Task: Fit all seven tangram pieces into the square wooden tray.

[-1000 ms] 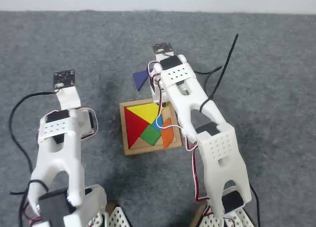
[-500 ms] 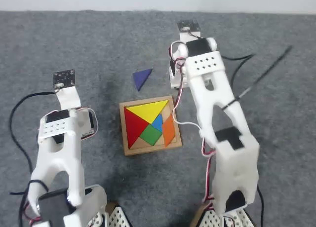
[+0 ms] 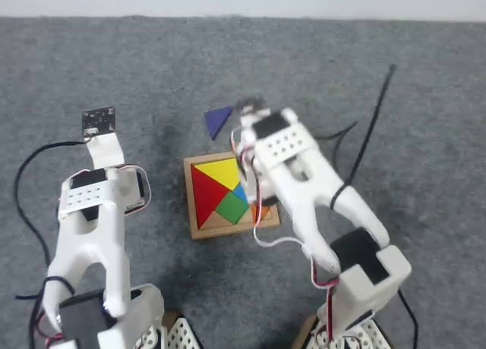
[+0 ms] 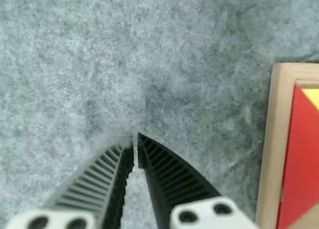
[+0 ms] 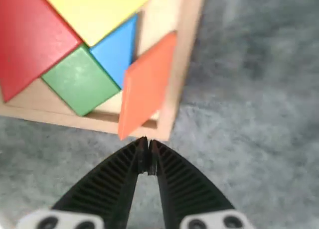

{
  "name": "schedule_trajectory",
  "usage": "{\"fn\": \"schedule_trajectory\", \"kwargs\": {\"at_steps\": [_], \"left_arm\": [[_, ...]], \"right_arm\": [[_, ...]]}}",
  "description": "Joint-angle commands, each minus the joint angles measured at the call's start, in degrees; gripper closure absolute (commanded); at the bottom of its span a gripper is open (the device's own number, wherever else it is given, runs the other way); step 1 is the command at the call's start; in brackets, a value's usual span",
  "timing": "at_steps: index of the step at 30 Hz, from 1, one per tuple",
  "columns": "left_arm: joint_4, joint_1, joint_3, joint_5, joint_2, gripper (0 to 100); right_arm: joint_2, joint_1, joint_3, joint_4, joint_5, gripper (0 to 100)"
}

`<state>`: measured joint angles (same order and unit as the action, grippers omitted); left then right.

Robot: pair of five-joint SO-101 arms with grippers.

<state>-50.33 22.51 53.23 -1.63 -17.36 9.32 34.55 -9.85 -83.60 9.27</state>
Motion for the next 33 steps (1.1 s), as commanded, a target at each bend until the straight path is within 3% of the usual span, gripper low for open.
{"fn": "schedule_trajectory", "kwargs": {"at_steps": [1, 7, 13, 26, 33], "left_arm": [[1.1, -0.4, -0.3, 0.9, -1.8, 99], [1.1, -0.4, -0.3, 0.9, -1.8, 99], [1.1, -0.4, -0.3, 0.9, -1.8, 99], [1.1, -0.4, -0.3, 0.9, -1.8, 99], [1.1, -0.4, -0.3, 0.9, -1.8, 99]], "right_arm": [[-4.5, 1.1, -6.9, 9.0, 0.9, 99.1], [-4.1, 0.8, -10.8, 17.6, 1.0, 99.1], [2.5, -3.9, -6.9, 20.8, 0.9, 99.1], [3.9, -6.7, 11.2, 6.4, 0.5, 99.1], [5.3, -1.5, 12.0, 4.0, 0.9, 99.1]]}}
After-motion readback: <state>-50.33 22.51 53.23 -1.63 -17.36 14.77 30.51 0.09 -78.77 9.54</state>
